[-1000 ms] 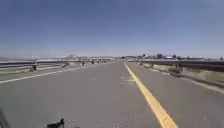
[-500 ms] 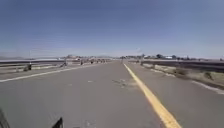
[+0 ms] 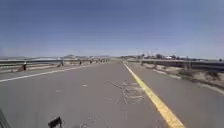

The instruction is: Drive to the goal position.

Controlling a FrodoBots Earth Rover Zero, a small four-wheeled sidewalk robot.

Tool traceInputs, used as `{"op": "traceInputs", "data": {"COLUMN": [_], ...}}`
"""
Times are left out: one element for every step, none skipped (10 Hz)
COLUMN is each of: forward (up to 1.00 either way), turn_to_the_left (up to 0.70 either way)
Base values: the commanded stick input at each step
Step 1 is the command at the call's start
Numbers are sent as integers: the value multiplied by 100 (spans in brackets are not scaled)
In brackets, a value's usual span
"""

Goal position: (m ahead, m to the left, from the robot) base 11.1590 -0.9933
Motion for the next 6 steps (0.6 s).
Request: {"op": "traceInputs", "data": {"forward": [85, 85, 85, 85, 85, 85], "turn_to_the_left": [0, 0, 0, 0, 0, 0]}}
